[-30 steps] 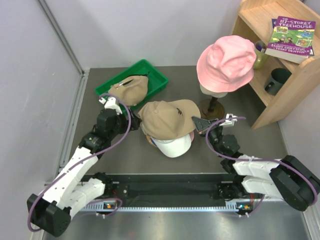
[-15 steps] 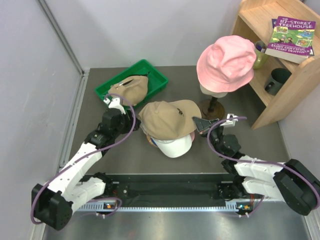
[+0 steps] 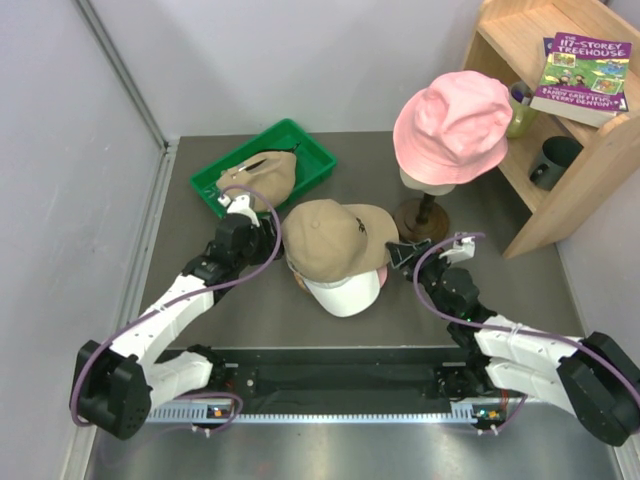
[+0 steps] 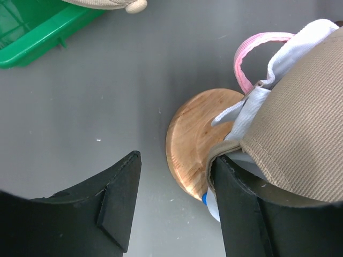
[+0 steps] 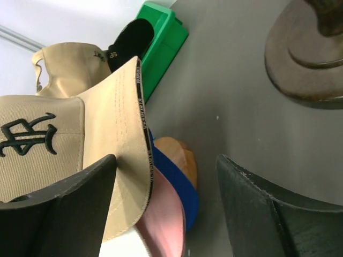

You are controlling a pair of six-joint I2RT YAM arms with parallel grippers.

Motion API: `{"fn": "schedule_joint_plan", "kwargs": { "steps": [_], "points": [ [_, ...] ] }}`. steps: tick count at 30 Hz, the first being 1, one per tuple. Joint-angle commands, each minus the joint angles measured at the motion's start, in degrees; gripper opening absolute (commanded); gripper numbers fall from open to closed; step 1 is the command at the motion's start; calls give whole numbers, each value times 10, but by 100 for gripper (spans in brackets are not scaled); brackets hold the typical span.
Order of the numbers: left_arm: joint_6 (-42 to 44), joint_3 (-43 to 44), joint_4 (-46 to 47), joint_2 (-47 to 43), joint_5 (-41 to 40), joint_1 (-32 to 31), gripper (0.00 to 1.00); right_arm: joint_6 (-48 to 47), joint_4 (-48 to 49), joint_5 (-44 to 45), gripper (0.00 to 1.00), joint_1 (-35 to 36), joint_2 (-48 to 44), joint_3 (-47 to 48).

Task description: Stack the hats

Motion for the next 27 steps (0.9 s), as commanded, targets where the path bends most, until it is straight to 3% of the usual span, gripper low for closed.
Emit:
{"fn": "schedule_joint_plan", "kwargs": {
  "steps": [1,11,19,20,24,27],
  "points": [
    [12,-13,32,0,4,3,61,-39,-29,-4,75,-17,-26,11],
    [21,-14,42,30,12,3,61,-66,-14,-97,75,-39,20,71],
    [29,-12,36,29,5,3,61,-71,20,-149,76,-43,120,115],
    [29,-14,35,30,3,3,61,-68,27,-153,73,-46,125,115],
    [29,-23,30,32,-5,3,61,-57,25,-155,47,-58,140,107],
    [21,-31,30,35,-13,3,60,-54,18,-158,35,-71,146,98]
  ]
}}
